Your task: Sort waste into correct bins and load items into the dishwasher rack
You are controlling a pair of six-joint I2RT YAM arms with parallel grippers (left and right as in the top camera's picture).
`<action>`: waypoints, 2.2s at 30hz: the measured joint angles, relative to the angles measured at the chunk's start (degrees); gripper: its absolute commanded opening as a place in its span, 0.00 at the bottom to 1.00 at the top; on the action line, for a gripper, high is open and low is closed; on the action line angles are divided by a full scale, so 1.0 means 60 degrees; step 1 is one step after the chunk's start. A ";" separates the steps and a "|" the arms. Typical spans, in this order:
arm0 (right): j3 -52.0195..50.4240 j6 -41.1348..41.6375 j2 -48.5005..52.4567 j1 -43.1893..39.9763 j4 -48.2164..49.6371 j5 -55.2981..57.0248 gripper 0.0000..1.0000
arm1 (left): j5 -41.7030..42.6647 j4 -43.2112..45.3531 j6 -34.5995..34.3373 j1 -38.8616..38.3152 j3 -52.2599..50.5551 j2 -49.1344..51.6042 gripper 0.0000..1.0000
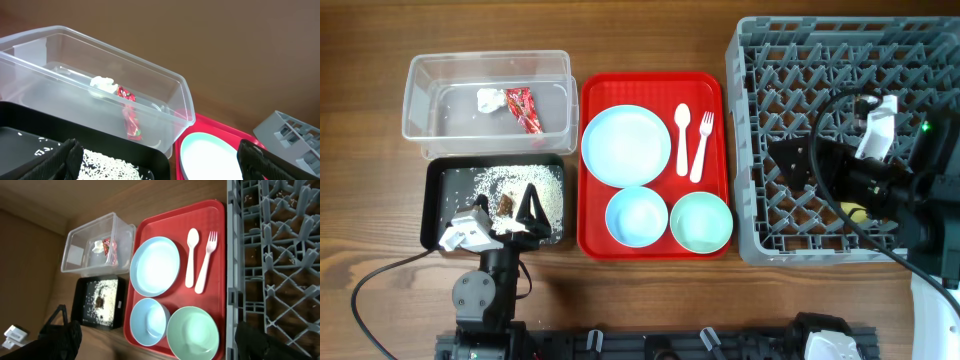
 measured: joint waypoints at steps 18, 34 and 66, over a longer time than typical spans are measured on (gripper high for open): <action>0.0000 0.1617 0.0987 0.4379 0.0455 0.1406 1.00 | 0.0000 0.0000 0.0000 0.0000 0.0000 0.0000 1.00; -0.0244 0.0984 0.4397 0.5763 0.0270 0.3621 0.90 | 0.0000 0.0000 0.0000 0.0000 0.0000 0.0000 1.00; -0.0346 -0.1865 0.6109 0.5836 0.0903 0.5158 0.74 | 0.0000 0.0000 0.0000 0.0000 0.0000 0.0000 1.00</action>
